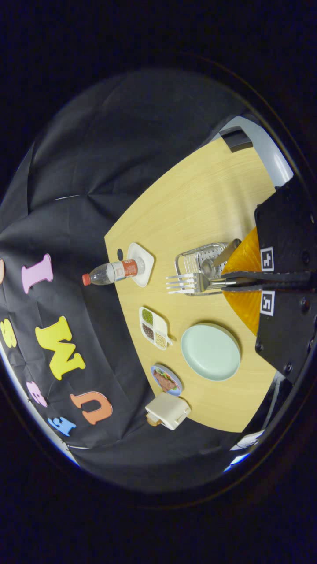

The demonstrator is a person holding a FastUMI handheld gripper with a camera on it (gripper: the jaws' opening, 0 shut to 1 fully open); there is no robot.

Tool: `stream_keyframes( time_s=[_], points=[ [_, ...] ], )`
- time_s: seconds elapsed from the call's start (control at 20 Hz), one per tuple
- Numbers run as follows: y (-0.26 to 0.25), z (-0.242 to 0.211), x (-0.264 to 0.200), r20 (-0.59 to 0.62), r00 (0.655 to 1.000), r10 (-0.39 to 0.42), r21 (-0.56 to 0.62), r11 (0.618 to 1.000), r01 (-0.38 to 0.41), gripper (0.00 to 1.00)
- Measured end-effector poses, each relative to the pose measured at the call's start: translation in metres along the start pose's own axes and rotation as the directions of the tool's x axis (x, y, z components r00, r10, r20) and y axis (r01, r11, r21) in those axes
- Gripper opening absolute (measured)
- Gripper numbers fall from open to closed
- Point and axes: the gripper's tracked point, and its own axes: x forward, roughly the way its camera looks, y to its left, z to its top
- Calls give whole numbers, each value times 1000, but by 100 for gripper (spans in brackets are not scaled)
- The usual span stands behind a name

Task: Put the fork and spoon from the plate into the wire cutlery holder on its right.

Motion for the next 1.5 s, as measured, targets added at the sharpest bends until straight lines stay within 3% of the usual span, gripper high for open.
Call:
stream_keyframes(
  time_s=[0.15, 0.25, 0.3, 0.4, 0.6, 0.7, 0.95, 1.35, 1.5],
  points=[
    [0, 0, 0, -2, 1000, 5, -3, 1000, -5, 6],
    [2, 6, -1, 22, 1000, 7, -9, 1000, -7, 1],
    [3, 9, -1, 33, 999, 6, -9, 1000, -6, 7],
    [3, 11, -1, 45, 999, 1, -6, 1000, -1, 7],
    [4, 10, -2, 52, 999, -12, -5, 1000, 12, 20],
    [2, 10, -3, 60, 998, -21, -7, 1000, 22, 21],
    [9, 20, -20, 123, 992, -32, -28, 999, 36, 51],
    [34, 26, -54, 235, 971, -53, -82, 994, 74, 64],
    [48, 26, -67, 280, 958, -63, -109, 989, 97, 74]
  ],
)
